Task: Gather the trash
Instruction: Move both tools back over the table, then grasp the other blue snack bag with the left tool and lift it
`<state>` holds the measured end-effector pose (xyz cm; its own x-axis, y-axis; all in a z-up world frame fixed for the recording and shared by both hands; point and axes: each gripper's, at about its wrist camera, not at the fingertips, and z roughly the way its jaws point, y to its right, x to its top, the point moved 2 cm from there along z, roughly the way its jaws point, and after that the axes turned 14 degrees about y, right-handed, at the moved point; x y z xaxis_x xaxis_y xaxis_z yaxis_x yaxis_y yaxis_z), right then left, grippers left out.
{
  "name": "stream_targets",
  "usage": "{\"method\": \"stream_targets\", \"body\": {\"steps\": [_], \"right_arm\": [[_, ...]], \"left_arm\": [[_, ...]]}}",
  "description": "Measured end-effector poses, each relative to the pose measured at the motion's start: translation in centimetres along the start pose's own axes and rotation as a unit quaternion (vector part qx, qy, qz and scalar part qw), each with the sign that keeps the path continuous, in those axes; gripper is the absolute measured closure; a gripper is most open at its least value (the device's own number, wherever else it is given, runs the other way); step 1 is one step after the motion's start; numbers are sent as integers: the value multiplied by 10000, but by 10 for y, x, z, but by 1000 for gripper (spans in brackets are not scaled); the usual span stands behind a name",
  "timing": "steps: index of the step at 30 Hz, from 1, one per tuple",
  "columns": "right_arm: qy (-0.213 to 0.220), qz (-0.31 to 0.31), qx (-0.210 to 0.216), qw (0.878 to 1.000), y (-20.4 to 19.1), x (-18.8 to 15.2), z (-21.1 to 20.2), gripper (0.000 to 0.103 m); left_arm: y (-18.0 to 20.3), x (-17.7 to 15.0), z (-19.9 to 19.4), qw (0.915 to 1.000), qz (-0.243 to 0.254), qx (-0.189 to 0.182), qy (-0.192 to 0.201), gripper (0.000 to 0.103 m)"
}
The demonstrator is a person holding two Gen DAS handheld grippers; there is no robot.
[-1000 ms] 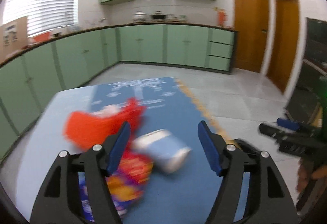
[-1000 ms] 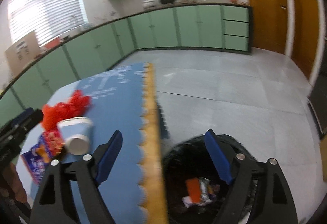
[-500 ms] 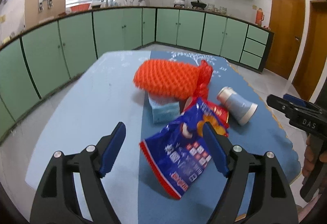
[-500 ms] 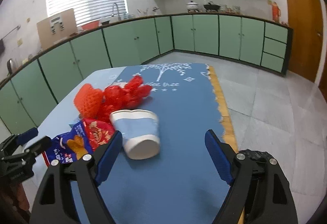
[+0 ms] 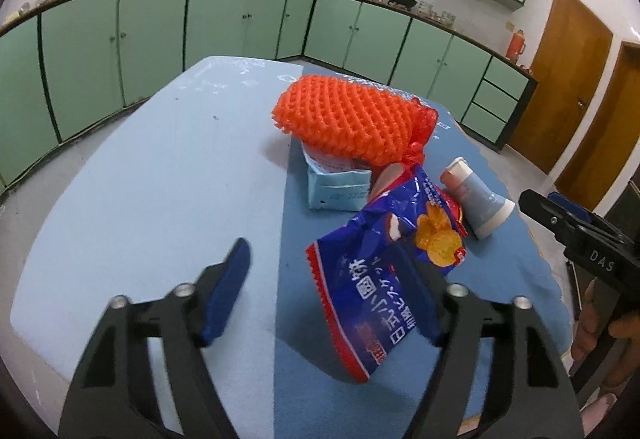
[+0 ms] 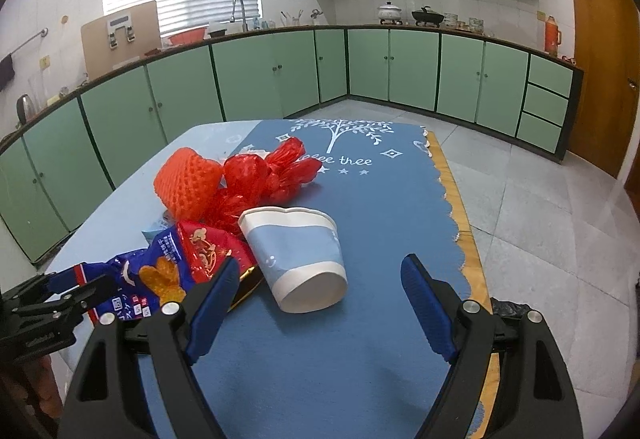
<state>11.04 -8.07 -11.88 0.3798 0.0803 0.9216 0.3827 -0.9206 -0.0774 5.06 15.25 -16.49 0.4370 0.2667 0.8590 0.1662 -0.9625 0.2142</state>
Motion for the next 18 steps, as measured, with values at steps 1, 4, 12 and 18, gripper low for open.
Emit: {"method": "stream_targets", "body": {"steps": [1, 4, 12, 18], "right_arm": [[-1, -11, 0, 10000, -1, 0, 0, 22], [5, -31, -7, 10000, -1, 1, 0, 22], [18, 21, -26, 10000, 2, 2, 0, 22], [19, 42, -48, 10000, 4, 1, 1, 22]], "left_arm": [[2, -1, 1, 10000, 21, -22, -12, 50], [7, -2, 3, 9999, 90, -86, -42, 74], [16, 10, -8, 9996, 126, -135, 210, 98], [16, 9, -5, 9998, 100, -197, 33, 72]]}}
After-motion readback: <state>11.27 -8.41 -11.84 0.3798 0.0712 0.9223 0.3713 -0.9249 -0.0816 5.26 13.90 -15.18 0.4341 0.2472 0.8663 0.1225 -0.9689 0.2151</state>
